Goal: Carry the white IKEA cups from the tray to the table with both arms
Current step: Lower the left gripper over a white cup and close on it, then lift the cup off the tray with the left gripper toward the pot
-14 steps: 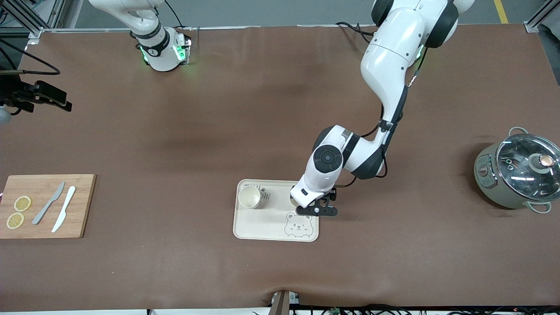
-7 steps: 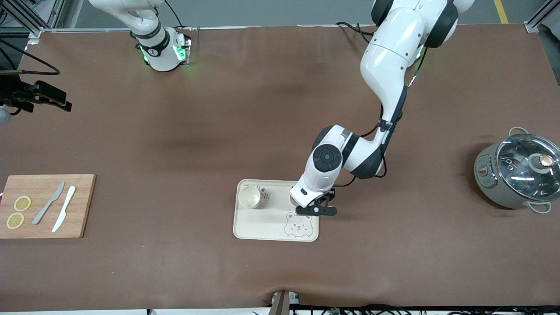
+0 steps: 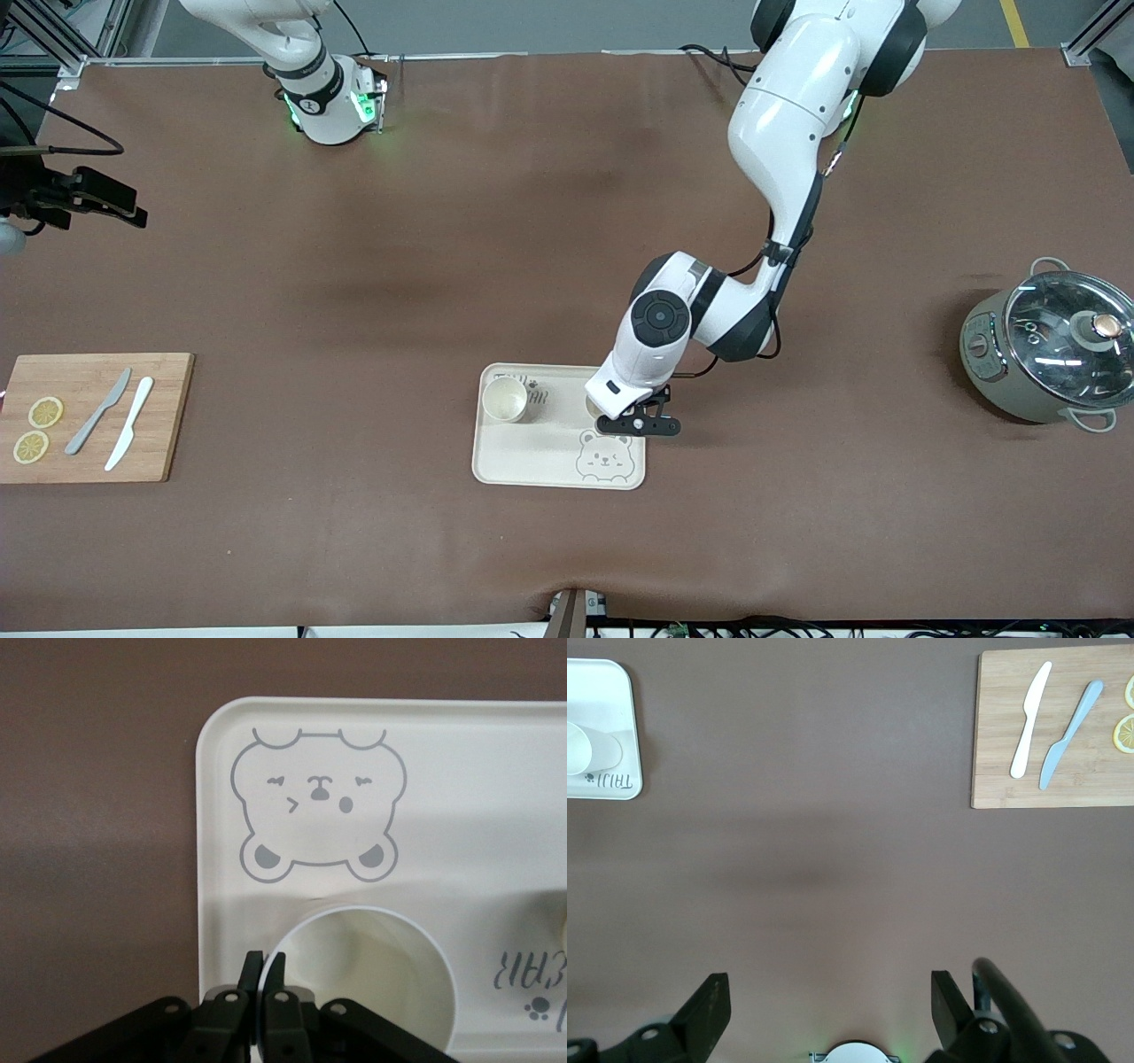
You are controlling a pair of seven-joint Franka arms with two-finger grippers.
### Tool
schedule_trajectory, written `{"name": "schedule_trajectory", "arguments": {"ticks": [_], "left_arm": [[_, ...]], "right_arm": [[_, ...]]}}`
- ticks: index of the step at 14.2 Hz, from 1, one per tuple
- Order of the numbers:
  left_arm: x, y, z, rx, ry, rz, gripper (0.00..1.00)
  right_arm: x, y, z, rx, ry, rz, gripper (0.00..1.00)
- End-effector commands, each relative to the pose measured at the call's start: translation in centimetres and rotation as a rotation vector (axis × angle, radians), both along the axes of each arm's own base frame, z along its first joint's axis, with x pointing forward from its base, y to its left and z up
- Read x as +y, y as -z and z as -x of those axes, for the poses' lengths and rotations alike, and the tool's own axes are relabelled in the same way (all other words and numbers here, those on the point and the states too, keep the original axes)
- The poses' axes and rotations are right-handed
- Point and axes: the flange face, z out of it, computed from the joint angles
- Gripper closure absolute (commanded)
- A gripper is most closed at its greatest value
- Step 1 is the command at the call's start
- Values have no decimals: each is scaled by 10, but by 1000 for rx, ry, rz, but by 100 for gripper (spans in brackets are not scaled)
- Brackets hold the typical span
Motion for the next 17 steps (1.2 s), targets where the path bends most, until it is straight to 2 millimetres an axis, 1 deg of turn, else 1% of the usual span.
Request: {"name": "schedule_trajectory", "arguments": {"ticks": [1,2,3,5,6,7,8,9,10,11,13,14,16,17], "left_arm": [[-1,-10,-3,-23,2,6,100],[1,-13,-4,-21,-6,9,100],[4,-23,-6,-26,-15,13,100],[8,-39,-5,-15,-28,10,100],[10,-50,-5,-9,-29,6,100],[11,-59,-3,-1,-27,1,100],[13,-72,-2,-1,-30,4,100],[21,-85,-1,8,-31,-2,100],[33,-102,3,23,-23,-14,100],[54,-122,2,26,-6,-18,100],[92,-147,11,38,39,-28,100],[109,-156,15,42,47,-30,100],[137,-170,26,50,77,-36,100],[151,-177,32,53,83,-37,100]], "right_arm": [[-2,0,0,6,-1,-5,0],[-2,0,0,6,-1,-5,0],[-2,4,-2,13,-2,-5,0],[-3,21,-10,44,-2,3,0],[-1,26,-12,65,-5,11,0],[-1,28,-11,72,-5,11,0],[-3,29,-12,76,-2,11,0],[-3,38,-17,89,-2,11,0],[-3,53,-23,118,-6,11,0],[-3,63,-27,137,-6,16,0],[-6,79,-34,160,-4,24,0],[-6,88,-38,171,-4,18,0],[0,106,-45,200,-1,14,0],[1,110,-45,206,-1,10,0]]}}
